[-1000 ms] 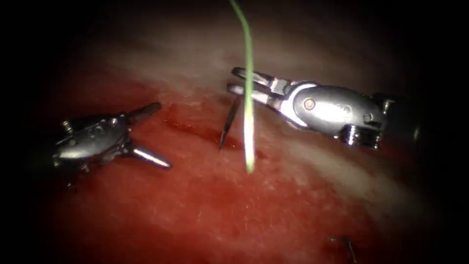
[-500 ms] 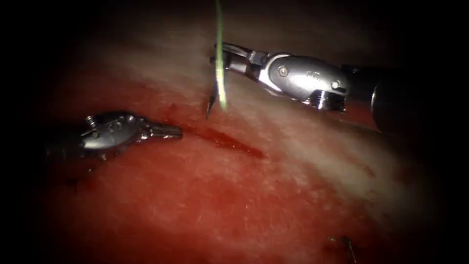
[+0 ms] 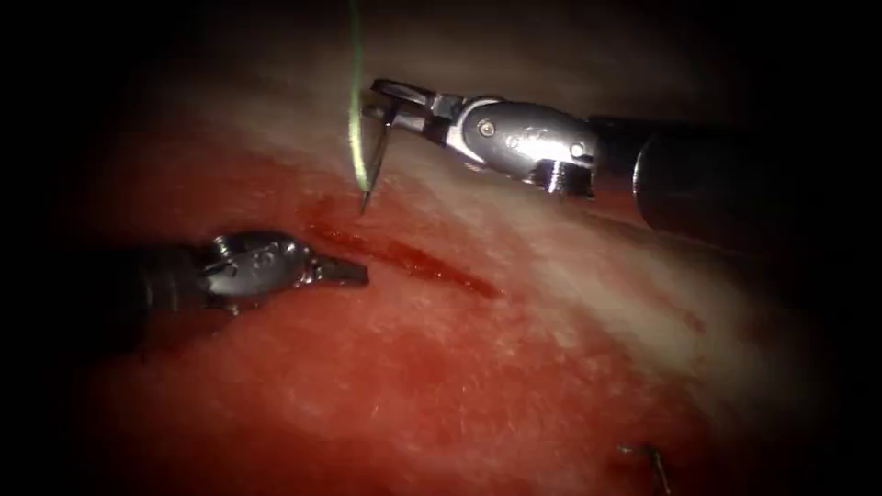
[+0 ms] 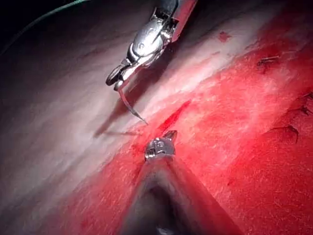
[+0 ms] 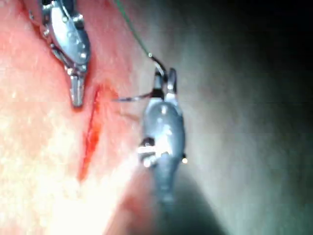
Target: Wound Closure
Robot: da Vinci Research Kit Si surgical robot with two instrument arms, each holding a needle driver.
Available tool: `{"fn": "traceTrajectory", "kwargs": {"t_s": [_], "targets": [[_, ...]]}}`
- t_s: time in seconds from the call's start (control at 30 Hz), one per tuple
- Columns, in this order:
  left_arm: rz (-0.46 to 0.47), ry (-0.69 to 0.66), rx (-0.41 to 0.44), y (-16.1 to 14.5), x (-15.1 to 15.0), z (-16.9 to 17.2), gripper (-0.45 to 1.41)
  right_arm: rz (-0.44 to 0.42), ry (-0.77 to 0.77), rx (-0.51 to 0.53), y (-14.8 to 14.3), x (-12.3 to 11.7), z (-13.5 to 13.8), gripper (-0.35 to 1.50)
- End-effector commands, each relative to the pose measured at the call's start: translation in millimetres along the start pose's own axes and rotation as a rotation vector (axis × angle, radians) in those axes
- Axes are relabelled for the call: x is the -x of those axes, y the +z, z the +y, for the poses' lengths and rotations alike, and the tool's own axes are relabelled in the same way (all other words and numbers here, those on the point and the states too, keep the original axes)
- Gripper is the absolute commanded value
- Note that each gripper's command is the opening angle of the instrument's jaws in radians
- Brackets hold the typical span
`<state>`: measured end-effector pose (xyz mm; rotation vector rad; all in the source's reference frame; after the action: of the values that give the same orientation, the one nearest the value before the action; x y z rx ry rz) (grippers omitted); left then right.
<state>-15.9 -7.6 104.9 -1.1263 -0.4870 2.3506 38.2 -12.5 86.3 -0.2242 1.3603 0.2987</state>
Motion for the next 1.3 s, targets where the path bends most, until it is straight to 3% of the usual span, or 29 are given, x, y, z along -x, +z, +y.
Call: {"fn": "traceTrajectory", "kwargs": {"t_s": [0.03, 0.47, 1.3], "targets": [[-0.005, -0.004, -0.001, 1.0, 0.2, -0.2, -0.38, 0.001, -0.022, -0.002, 1.0, 0.2, 0.2, -0.35], [-0.039, -0.017, -0.002, 2.3, 1.6, -1.1, -0.35, -0.022, -0.111, -0.016, 1.7, 0.7, -0.6, -0.35], [-0.052, -0.018, 0.017, 1.4, 2.7, -0.8, -0.40, 0.042, -0.143, 0.053, 3.0, 1.8, -2.1, -0.35]]}}
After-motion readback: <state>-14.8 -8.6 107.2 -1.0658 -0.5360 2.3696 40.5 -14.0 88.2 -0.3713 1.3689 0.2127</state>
